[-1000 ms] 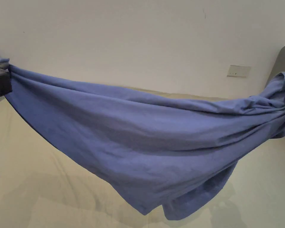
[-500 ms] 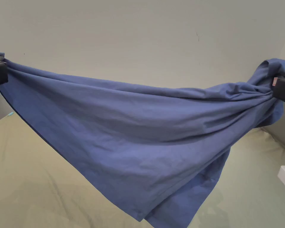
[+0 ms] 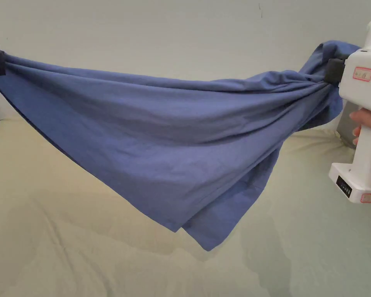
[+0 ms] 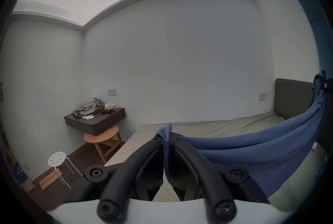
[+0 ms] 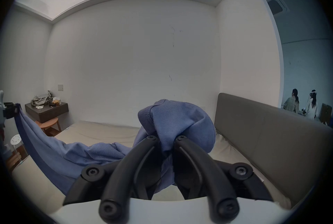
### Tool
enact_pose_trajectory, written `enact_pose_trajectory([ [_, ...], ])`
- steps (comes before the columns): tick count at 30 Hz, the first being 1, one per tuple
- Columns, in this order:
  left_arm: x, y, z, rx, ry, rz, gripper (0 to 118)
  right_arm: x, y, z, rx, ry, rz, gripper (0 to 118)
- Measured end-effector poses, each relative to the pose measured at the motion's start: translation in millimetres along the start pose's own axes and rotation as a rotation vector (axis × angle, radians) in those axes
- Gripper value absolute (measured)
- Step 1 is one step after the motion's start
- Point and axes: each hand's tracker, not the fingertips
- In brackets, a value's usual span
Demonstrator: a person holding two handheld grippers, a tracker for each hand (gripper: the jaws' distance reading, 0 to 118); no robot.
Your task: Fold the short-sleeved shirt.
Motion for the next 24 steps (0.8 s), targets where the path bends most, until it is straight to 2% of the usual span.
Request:
enact_pose_trajectory([
  [9,21,-38,-84,-0.060,-0.004,-0.023,3,-7,-58,-76,-0.061,-0.021,0.014,11],
  [15,32,-112,-92,-0.193,-0.034,-0.047,3,-7,-146,-97,-0.248,0.022,0.075,11],
  [17,30,-144,-93,-0.264,-0.045,-0.037,3,-5,-181,-92,-0.303,0.032,0.098,11],
  [24,23,-258,-58,-0.484,-0.071,-0.053,3,4,-297,-42,-0.590,0.094,0.088,11],
])
